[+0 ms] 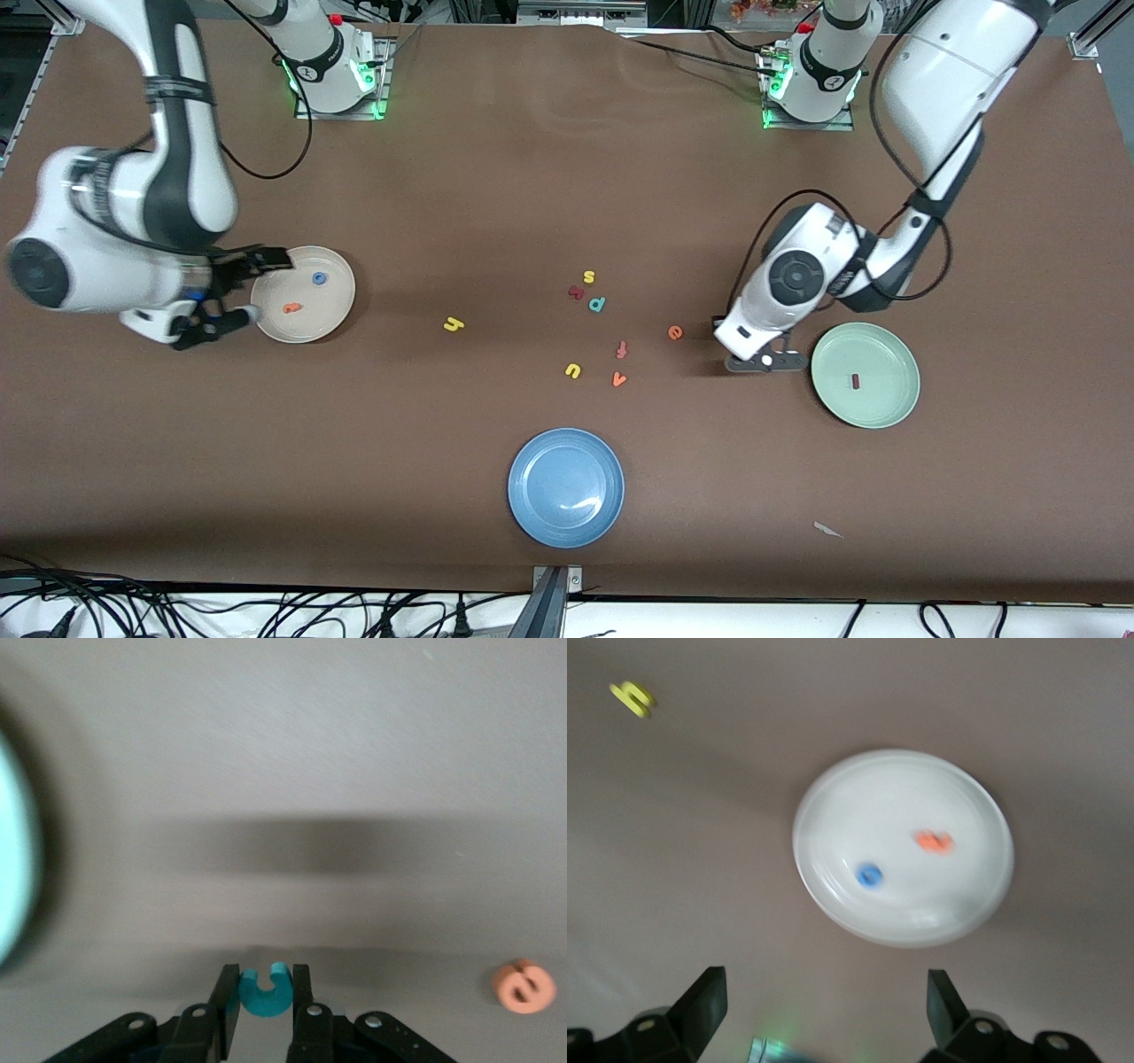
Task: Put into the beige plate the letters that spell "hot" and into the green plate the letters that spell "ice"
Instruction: 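Move the right gripper to the yellow h while the left gripper reaches the orange e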
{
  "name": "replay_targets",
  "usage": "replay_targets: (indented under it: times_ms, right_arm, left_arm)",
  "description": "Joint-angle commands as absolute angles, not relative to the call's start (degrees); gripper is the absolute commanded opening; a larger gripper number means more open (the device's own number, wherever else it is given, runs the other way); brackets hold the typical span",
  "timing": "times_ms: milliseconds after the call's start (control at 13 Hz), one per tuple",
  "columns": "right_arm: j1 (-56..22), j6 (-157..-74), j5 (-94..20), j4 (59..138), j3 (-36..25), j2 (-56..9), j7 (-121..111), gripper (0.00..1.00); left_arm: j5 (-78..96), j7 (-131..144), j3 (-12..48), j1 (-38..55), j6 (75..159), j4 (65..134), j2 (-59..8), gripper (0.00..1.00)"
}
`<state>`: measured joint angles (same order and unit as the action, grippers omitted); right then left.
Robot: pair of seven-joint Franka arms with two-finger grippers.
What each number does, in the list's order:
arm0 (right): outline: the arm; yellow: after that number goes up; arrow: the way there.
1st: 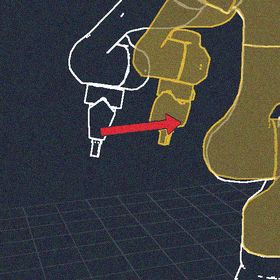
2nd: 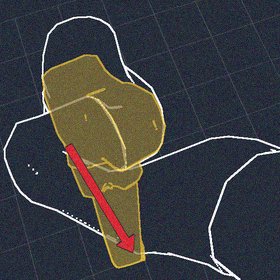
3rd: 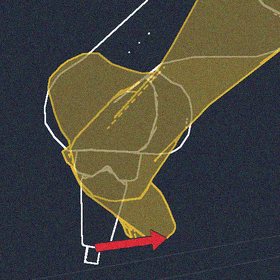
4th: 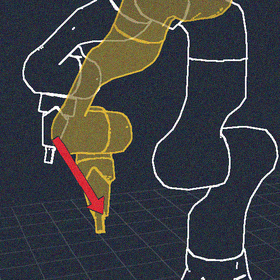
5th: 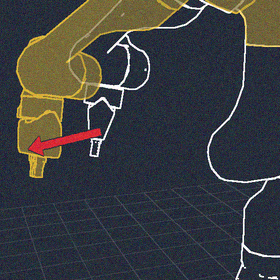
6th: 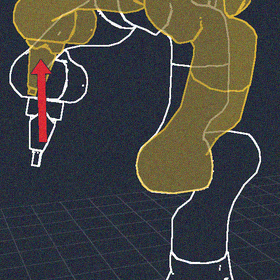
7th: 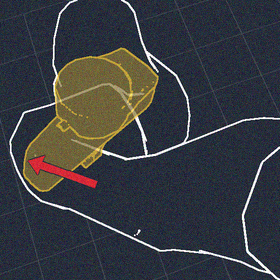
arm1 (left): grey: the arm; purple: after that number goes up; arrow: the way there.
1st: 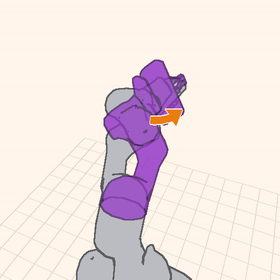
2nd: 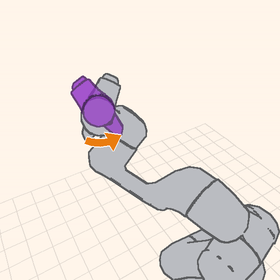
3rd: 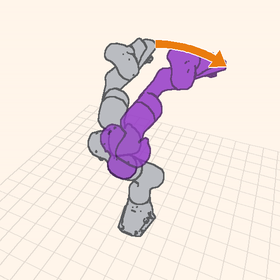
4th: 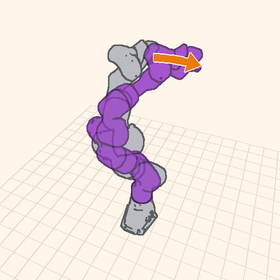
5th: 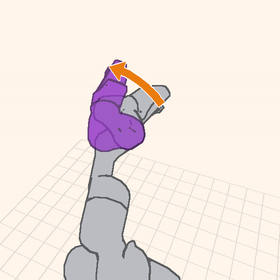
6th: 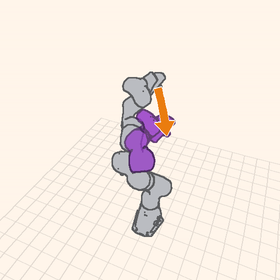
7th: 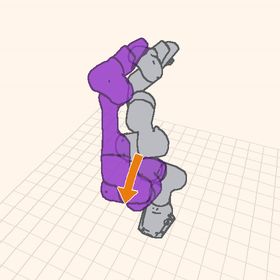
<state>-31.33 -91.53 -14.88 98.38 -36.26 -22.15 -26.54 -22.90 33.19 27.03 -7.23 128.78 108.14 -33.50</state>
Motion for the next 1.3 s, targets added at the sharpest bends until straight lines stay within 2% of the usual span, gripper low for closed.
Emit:
replay_targets:
  times_ms: [0, 307, 460, 537, 614, 691, 767, 844, 1228]
  right_arm:
    - [-29.27, -88.85, -13.89, 93.34, -37.00, -27.50, -26.28, 1.00]
    - [-28.83, -96.92, -18.00, 92.73, -37.71, -27.51, -19.97, 1.00]
    - [-29.09, -107.78, -25.71, 92.37, -37.36, -28.64, -19.16, 1.00]
    - [-30.31, -110.19, -28.54, 92.37, -37.35, -28.83, -18.55, 1.00]
    - [-31.28, -110.91, -28.65, 91.76, -37.35, -29.52, -16.80, 1.00]
    - [-31.29, -110.83, -28.65, 89.67, -37.27, -30.58, -16.27, 1.00]
    - [-31.90, -110.66, -28.65, 88.60, -37.27, -32.24, -14.87, 1.00]
    - [-33.12, -110.83, -28.39, 88.51, -37.35, -33.39, -12.77, 1.00]
    - [-41.64, -110.21, -25.14, 89.21, -37.35, -35.67, 4.36, 1.00]
  left_arm:
    - [-24.96, 23.77, 27.42, -12.37, 127.18, 108.54, -31.29, 0.16]
    - [-25.22, 7.77, 27.16, -19.93, 127.27, 107.85, -31.02, 0.16]
    - [-28.80, 3.79, 27.16, -22.40, 127.35, 107.58, -31.55, 0.16]
    - [-32.13, 3.52, 27.16, -23.02, 127.61, 107.49, -32.25, 0.17]
    - [-35.91, 2.73, 27.16, -23.38, 127.62, 107.23, -32.95, 0.30]
    - [-38.30, 1.77, 27.16, -23.55, 127.62, 107.14, -33.31, 0.55]
    - [-38.84, 0.02, 27.16, -23.64, 127.62, 107.05, -33.31, 0.88]
    - [-37.98, 0.26, 27.33, -23.47, 127.53, 107.05, -33.05, 1.00]
    - [-30.51, 12.53, 32.95, -22.50, 127.27, 107.05, -32.78, 1.00]
